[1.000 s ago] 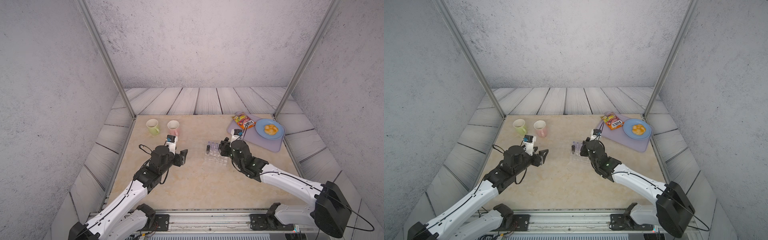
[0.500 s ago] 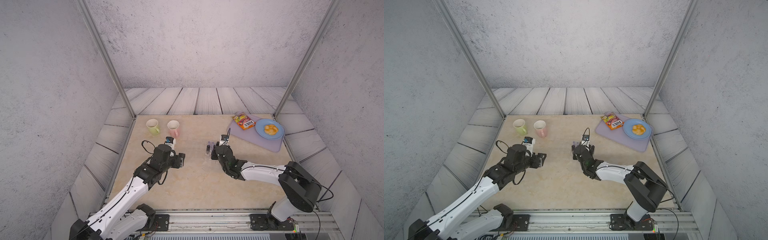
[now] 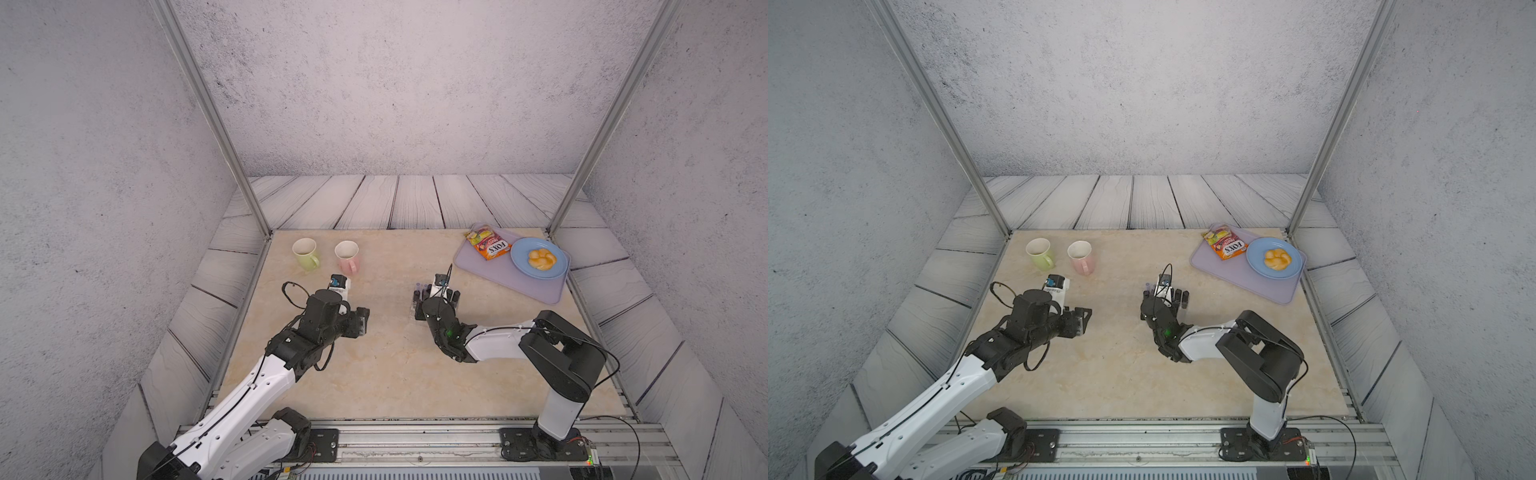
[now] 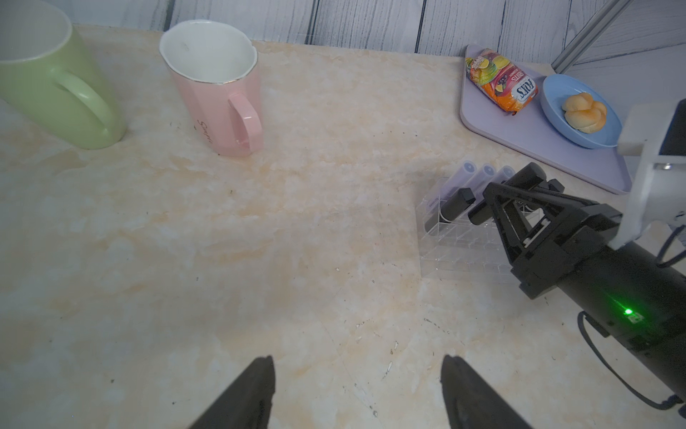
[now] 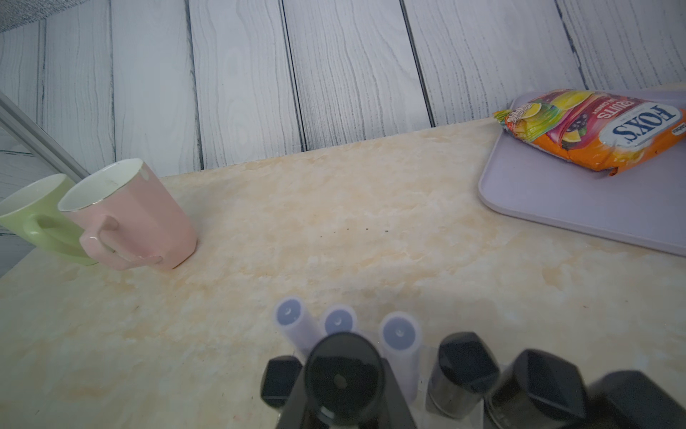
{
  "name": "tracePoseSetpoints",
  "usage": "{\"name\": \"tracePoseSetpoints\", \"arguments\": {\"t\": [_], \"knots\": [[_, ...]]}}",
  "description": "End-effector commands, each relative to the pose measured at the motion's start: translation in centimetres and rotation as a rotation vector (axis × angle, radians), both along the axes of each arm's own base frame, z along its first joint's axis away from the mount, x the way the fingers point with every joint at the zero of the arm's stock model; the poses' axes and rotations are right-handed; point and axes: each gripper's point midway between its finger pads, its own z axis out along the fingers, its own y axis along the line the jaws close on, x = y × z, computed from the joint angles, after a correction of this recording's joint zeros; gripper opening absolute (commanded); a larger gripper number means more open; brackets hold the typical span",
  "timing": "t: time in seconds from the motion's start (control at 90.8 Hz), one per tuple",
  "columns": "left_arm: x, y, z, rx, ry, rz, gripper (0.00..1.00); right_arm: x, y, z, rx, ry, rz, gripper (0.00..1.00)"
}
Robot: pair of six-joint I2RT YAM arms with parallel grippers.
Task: Arrange the lipsticks in the organizer
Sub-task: Place the lipstick in the storage box.
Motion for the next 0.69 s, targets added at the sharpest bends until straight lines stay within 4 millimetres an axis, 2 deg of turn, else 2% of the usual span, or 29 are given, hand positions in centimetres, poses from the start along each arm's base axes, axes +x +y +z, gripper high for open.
{"name": "tracePoseSetpoints", "arguments": {"t": [0.0, 0.451, 0.683], "knots": [[0.2, 0.3, 0.8, -0.003, -0.019, 0.013, 0.76, 0.6, 0.2, 0.7, 0.016, -0.039, -0.023, 0.0], [0.2, 0.2, 0.7, -0.008, -0.014, 0.012, 0.77, 0.8, -0.2, -1.5, -0.005, -0.005, -0.056, 0.0], [0.3, 0.1, 0.6, -0.008, -0.011, 0.011, 0.77, 0.9, 0.0, -1.5, -0.013, -0.011, -0.051, 0.0]]}}
